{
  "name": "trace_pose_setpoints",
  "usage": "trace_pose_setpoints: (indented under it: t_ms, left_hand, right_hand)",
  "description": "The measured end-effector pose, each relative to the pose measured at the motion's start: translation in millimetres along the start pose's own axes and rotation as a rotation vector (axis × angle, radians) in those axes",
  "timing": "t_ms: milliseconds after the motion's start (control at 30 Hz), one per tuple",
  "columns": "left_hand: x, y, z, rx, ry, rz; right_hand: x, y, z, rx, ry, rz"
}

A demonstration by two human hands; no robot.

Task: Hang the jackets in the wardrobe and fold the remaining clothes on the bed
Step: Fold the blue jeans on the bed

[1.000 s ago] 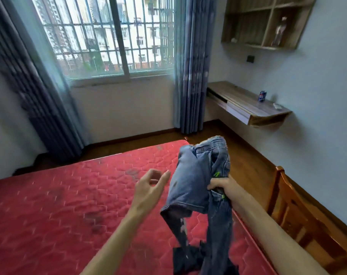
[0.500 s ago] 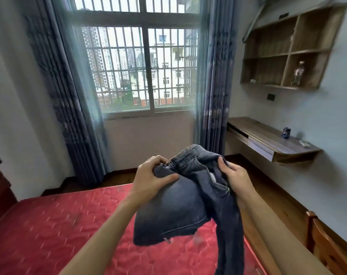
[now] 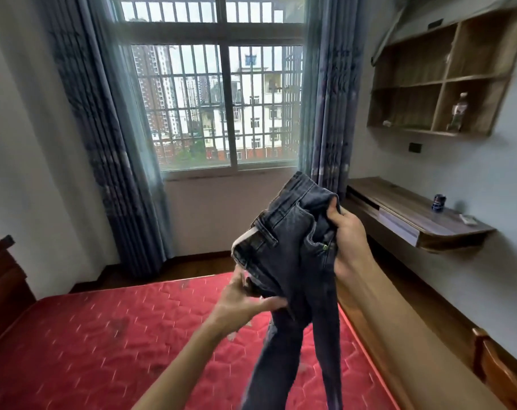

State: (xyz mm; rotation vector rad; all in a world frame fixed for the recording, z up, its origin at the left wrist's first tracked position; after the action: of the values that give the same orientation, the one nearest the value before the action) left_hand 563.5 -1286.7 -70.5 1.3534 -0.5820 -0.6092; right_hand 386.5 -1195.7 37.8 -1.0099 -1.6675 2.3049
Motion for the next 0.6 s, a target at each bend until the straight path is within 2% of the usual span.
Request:
trace_pose_setpoints:
  t_ms: [67,167,233,333,400,500,600]
  left_hand:
    - [-12.0,0.9,7.5,-0.037,0.093,-0.027]
    - [-10.7,-1.2,16.0,-0.062,0.131,0.013]
    - [-10.9,7.0,17.3,-0.115,0.196,0.038]
    - [-5.4,29.6,22.1,-0.232,0.354,0.236]
    - [-4.0,47.9,20.2,-0.308,0.260,0.396]
    - [-1.1,58.0,7.9,-0.337,0.026,0.486]
    - [20.9,38.2,-3.1,-0.282,-0.044,0.455]
  right_hand:
    - [8.6,2.7,-3.2,-0.036,0.000,-0.023]
    - [36.4,0.3,-5.3,-0.006,0.103,-0.109]
    - [51.5,-7.6,-14.1,0.058,0.116,-0.284]
    - [59.7,-8.6,-32.2,0.094,-0.024,-0.736]
    - [59.0,-1.0,-32.6,0.092,-0.032,-0.878]
    - [41.8,-4.7,-25.5,0.164,0.027,-0.770]
    - [21.2,-20.5,-21.7,0.270,-0.064,-0.657]
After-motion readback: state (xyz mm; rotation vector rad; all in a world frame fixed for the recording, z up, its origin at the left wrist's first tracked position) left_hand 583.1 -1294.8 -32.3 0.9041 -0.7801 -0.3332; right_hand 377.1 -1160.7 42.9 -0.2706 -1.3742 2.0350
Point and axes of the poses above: each hand's wrist, its own z-axis towards the middle knuckle, its own x-axis out of the back of the hand, y = z × x, the point moved 2 cm from there along z, towards the middle knuckle, and after that the axes turned 12 degrees about -z, right-handed, at the moved point
